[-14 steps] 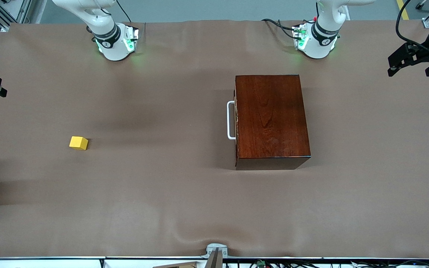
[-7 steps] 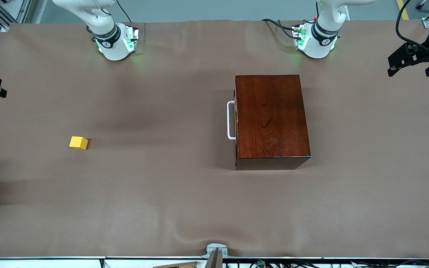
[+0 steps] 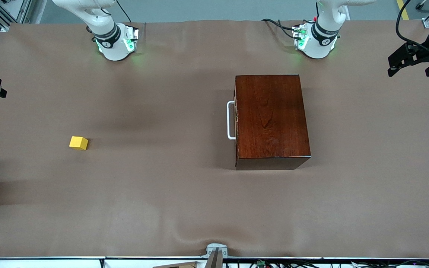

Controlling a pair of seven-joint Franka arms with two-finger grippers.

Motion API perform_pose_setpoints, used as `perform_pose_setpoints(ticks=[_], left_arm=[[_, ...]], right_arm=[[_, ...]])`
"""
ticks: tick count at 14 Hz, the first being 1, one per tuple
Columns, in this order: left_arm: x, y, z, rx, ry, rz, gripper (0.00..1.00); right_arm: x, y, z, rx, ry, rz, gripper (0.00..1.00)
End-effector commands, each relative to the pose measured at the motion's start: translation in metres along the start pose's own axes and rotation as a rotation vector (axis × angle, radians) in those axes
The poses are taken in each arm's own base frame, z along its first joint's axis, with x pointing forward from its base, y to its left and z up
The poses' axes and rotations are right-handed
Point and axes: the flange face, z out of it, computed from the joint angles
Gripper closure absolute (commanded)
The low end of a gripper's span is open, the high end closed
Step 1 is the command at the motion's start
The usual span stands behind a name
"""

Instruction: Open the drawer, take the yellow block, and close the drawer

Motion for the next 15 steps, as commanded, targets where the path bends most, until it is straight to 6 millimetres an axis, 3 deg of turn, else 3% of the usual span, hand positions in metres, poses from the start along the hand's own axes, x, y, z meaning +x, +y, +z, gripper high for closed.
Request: perform_pose_setpoints(ticks=[1, 15], left_arm=[[0.0, 0.0, -0.003, -0.016, -0.001, -0.001, 0.0], [0.004, 0.001, 0.0, -0.017, -0.002, 0.0, 0.0]], right_arm=[[-0.002, 0.015, -0.012, 0.006, 0.018, 0.025, 0.0], [-0.003, 0.003, -0.014, 0.016, 0.003, 0.0, 0.0]])
